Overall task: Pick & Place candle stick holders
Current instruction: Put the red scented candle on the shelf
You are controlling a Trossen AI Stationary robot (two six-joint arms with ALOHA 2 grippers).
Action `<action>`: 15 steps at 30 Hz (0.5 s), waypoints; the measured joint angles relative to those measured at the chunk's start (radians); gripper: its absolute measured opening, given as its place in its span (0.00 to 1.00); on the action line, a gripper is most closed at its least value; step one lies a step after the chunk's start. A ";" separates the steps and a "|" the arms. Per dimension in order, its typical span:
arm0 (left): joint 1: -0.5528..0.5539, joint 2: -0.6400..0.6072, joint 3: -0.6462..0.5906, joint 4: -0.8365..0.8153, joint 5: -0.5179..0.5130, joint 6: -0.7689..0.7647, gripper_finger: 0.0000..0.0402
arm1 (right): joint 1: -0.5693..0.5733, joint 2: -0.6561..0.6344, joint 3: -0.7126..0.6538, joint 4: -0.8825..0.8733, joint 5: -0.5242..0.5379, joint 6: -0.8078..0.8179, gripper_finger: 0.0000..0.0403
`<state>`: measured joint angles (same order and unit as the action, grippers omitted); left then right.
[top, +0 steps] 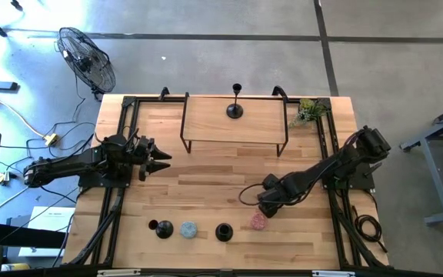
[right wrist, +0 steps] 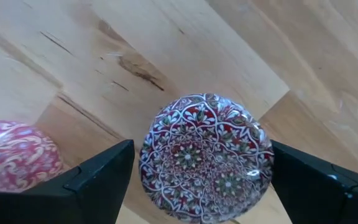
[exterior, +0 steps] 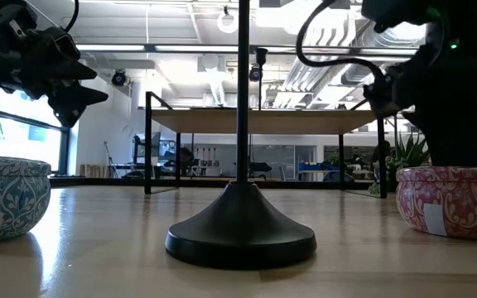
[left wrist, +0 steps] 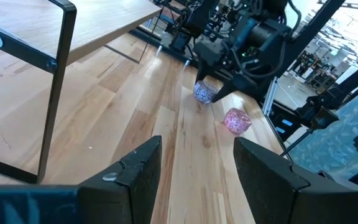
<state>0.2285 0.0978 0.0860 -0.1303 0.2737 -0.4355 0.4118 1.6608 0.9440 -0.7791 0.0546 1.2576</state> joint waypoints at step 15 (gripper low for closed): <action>0.000 0.000 0.000 0.000 -0.004 -0.013 0.49 | 0.000 0.000 -0.059 0.064 -0.004 -0.012 0.71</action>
<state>0.2287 0.0978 0.0856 -0.1299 0.2699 -0.4488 0.4118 1.6608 0.8848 -0.7154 0.0505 1.2460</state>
